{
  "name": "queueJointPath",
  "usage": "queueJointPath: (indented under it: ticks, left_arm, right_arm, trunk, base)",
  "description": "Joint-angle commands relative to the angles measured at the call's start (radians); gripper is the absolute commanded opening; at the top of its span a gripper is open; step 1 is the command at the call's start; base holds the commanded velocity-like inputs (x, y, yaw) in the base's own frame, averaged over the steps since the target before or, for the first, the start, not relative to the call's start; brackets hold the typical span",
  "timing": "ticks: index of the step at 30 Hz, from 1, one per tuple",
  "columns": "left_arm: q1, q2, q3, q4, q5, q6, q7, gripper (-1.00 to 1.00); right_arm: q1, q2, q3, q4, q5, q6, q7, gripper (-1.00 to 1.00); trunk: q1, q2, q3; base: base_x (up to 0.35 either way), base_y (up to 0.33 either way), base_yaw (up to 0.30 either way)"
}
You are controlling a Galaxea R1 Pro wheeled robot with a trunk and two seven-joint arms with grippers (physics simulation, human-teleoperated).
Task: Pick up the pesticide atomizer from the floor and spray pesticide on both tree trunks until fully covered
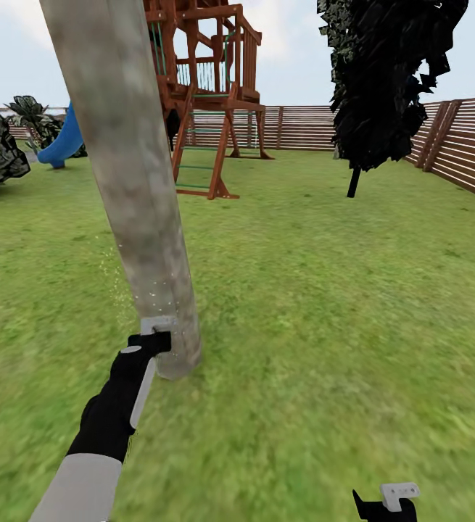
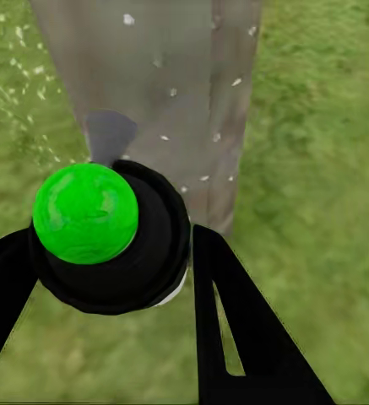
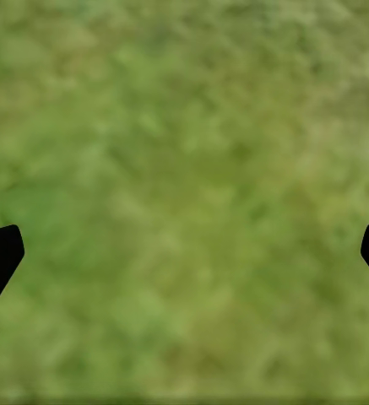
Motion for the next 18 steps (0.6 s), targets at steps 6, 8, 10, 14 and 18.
queueJointPath:
  ticks: [6, 8, 10, 14, 18]
  left_arm:
    - [0.001, 0.065, 0.046, -0.078, -0.003, 0.085, -0.003, -1.00]
    - [0.002, 0.069, 0.013, -0.116, -0.003, 0.107, -0.004, -1.00]
    - [-0.003, 0.066, -0.056, -0.123, -0.001, 0.121, -0.004, -1.00]
    - [-0.013, 0.073, -0.083, -0.154, 0.000, 0.187, -0.004, -1.00]
    - [-0.014, 0.096, 0.049, -0.175, 0.002, 0.193, -0.007, -1.00]
  right_arm:
    - [0.000, 0.000, 0.000, 0.000, 0.000, 0.000, 0.000, 1.00]
    - [0.000, 0.000, 0.000, 0.000, 0.000, 0.000, 0.000, 1.00]
    - [0.000, 0.000, 0.000, 0.000, 0.000, 0.000, 0.000, 1.00]
    - [0.000, 0.000, 0.000, 0.000, 0.000, 0.000, 0.000, 1.00]
    - [0.000, 0.000, 0.000, 0.000, 0.000, 0.000, 0.000, 1.00]
  trunk:
    - [0.000, 0.000, 0.000]
    - [0.000, 0.000, 0.000]
    - [0.000, 0.000, 0.000]
    - [0.000, 0.000, 0.000]
    - [0.000, 0.000, 0.000]
  base:
    - [0.000, 0.000, 0.000]
    - [0.000, 0.000, 0.000]
    - [0.000, 0.000, 0.000]
    - [0.000, 0.000, 0.000]
    - [0.000, 0.000, 0.000]
